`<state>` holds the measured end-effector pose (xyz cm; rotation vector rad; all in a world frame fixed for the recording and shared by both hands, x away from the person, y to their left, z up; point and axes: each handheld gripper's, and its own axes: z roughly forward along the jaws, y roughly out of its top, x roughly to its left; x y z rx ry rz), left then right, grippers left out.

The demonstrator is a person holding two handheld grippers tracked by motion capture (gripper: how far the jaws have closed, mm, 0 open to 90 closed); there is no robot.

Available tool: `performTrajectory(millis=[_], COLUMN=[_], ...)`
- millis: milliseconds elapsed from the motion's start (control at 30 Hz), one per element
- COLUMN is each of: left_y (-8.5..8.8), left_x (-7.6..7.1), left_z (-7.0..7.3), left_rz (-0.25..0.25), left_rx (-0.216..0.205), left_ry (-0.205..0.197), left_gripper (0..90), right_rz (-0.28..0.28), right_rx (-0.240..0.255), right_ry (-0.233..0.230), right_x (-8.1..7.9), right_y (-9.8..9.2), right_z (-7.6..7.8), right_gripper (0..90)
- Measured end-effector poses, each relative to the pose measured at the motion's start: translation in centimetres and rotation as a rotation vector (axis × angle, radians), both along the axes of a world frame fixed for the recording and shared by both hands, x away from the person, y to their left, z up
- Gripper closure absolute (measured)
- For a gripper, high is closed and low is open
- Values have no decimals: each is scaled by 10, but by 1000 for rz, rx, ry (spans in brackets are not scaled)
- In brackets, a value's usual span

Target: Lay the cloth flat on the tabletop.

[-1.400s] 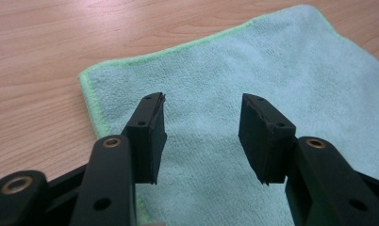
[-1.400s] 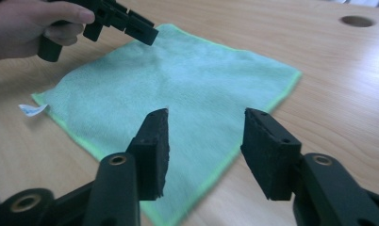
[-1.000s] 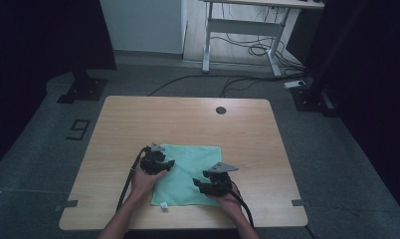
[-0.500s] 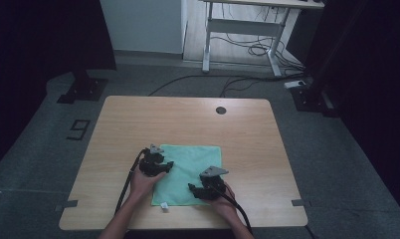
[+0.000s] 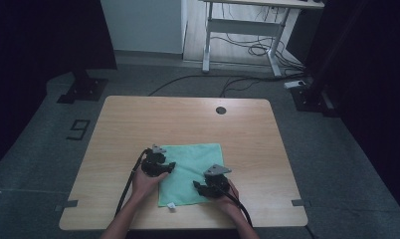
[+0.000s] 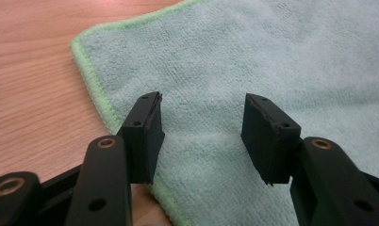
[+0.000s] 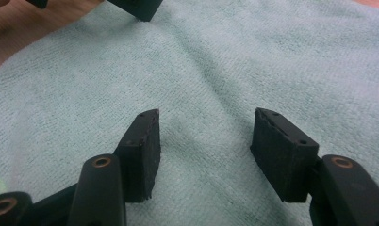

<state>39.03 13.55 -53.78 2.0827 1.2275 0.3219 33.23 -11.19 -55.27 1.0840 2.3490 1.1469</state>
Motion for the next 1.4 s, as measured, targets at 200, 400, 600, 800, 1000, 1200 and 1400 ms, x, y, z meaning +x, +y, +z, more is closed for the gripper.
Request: performTrajectory(millis=[200,400,600,800,1000,1200,1400], left_y=[-1,4,3,0,-9,-10,-11], left_x=[1,15,29,39,53,52,47], left_z=[0,3,0,-2,0,0,0], left_rz=[-16,7,4,-14,-42,-28,1], left_rx=[-8,5,26,22,46,38,46], left_ry=[-2,-14,-16,-33,-19,-15,-14], left_gripper=[486,491,512,515,504,501,501], right_rz=[-13,33,105,80,32,85,122], right_rx=[-28,13,25,-15,-22,11,-36], right_ry=[-8,-7,-10,-3,-3,-18,3], right_x=[-2,-10,-10,-2,4,0,-7], right_y=[-4,2,32,41,38,65,88], right_z=[1,5,9,1,1,8,2], right_gripper=[418,410,382,369,355,348,298])
